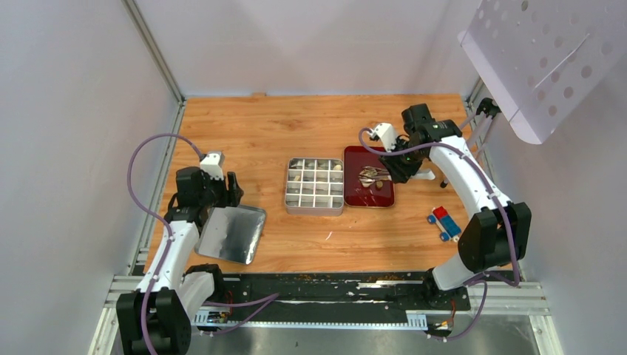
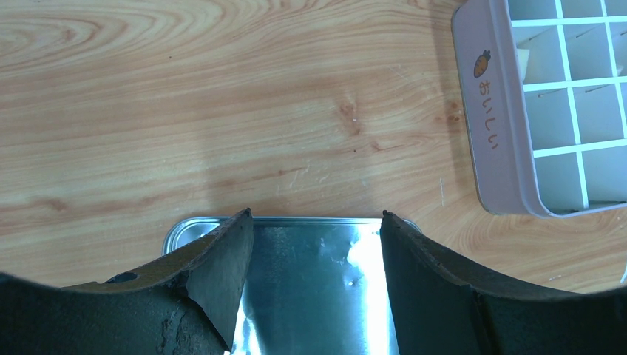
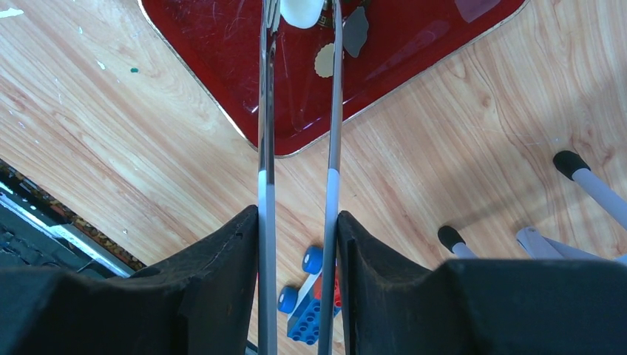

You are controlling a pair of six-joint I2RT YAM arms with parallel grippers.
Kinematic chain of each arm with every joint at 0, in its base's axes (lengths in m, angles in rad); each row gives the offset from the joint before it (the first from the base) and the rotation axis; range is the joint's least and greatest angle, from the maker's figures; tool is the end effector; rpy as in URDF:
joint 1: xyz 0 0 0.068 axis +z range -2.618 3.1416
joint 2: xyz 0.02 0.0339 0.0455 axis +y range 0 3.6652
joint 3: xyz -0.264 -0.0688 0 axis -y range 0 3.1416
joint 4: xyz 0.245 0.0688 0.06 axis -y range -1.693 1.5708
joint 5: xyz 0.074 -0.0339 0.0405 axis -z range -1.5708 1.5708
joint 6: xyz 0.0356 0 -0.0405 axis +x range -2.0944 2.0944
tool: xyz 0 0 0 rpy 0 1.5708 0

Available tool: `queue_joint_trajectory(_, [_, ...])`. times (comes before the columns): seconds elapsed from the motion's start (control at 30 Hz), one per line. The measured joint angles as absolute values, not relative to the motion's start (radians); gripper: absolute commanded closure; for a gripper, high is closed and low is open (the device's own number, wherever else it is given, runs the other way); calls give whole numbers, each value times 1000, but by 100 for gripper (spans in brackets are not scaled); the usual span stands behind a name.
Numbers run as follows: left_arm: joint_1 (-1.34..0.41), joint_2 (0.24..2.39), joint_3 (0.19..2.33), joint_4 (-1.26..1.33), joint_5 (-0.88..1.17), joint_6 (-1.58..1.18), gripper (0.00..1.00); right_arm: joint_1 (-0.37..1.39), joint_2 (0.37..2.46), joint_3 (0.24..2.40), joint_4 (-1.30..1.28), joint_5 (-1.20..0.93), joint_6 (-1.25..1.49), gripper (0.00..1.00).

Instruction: Pack the chocolate

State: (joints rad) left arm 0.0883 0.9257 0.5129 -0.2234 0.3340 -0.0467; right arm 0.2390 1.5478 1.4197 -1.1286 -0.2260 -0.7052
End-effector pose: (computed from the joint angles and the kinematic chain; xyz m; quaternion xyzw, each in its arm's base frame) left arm 0.1966 0.0057 0.2172 0.0153 0.8834 -0.1391 0.4472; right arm 0.2878 0.0783 0.3023 -0.4620 0.8660 0.0725 0.1769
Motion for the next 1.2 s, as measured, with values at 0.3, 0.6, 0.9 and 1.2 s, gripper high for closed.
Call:
queue_joint_trajectory(0.3, [88, 926, 513, -223, 334, -47, 28, 239, 1548, 1371, -1131, -222, -706, 61])
queue_joint_trajectory(0.6, [89, 924, 513, -223, 333, -46, 28, 239, 1565, 1362, -1130, -218, -709, 65])
queue_joint_trajectory(0.9, [89, 916, 509, -223, 331, -46, 28, 245, 1610, 1414, -1129, -237, -708, 85])
queue_joint_trajectory(1.2, [88, 916, 509, -222, 331, -47, 28, 245, 1544, 1435, -1147, -256, -705, 86])
